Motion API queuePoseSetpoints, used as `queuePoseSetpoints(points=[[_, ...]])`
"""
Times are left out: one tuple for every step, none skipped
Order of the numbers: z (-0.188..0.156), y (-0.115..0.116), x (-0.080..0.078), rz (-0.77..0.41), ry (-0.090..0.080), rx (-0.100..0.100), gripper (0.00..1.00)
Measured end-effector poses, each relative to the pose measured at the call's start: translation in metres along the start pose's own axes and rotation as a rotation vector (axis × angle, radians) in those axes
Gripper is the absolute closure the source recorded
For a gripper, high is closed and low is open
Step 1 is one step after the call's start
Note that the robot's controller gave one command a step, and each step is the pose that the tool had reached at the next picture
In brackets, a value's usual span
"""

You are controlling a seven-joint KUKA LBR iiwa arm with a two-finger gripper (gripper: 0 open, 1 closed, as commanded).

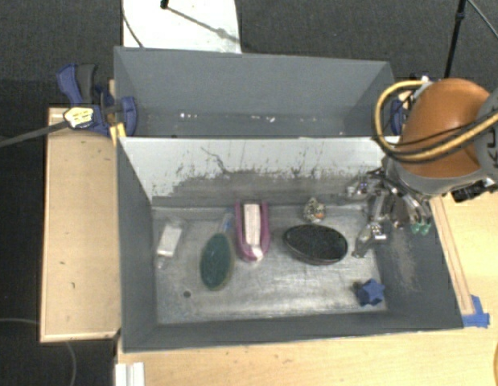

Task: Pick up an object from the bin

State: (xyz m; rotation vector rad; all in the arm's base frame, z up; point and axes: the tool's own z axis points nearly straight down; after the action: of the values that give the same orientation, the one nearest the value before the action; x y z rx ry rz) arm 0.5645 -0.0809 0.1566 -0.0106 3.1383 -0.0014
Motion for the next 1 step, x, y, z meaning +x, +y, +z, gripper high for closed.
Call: queuePoseSetpoints(points=[[0.0847, 0.0515, 0.0119, -0.197, -0.004, -0.002, 0.0]])
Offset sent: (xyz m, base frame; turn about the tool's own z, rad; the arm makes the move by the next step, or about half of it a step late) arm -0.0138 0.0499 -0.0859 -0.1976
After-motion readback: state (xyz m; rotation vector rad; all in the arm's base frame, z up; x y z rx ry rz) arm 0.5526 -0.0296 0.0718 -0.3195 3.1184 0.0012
